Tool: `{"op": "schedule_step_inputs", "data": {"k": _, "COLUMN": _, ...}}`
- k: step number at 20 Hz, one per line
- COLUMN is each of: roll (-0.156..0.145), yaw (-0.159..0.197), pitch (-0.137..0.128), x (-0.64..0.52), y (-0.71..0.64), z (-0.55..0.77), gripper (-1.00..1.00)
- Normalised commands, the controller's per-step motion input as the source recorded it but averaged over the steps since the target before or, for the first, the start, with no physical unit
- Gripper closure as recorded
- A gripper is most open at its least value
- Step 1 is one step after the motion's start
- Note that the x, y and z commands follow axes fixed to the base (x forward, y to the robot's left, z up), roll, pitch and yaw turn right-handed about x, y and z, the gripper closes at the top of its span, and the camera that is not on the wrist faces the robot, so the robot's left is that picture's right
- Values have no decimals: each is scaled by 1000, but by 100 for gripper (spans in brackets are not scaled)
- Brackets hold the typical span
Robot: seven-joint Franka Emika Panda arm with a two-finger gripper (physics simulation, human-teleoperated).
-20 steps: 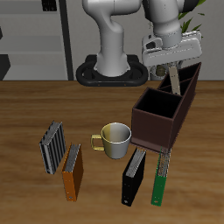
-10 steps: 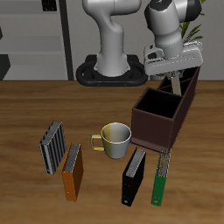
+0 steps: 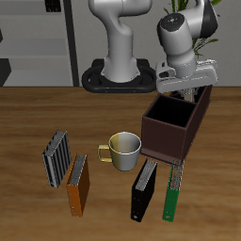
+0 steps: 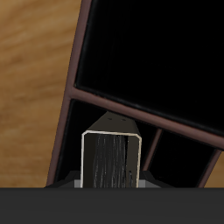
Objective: Place the yellow book into the left desk caddy's back compartment
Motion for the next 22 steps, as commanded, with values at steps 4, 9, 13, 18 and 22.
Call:
{"op": "schedule_step_inputs", "data": {"k": 4, "roll": 126, "yaw": 13, "pitch": 111, "x": -6, "y": 216, "z": -613, "gripper": 100}}
{"op": "schedule_step_inputs", "data": {"k": 9, "roll": 51, "yaw": 15, "pitch": 49, "x": -26, "y": 31, "z": -214, "gripper": -100}}
{"op": "schedule_step_inputs", "data": {"k": 13, "roll": 0, "yaw": 10, "pitch": 7, "x": -50, "y": -73, "z": -38, "gripper": -100}}
{"op": "schedule_step_inputs", "data": {"k": 18, "roll": 17, "yaw": 29, "pitch": -38, "x": -78, "y": -72, "z": 133, "gripper": -100}}
{"op": "schedule_step_inputs", "data": {"k": 22, "roll": 25, "yaw": 108, "pitch": 3, "x": -99, "y": -90, "z": 107, "gripper": -100}}
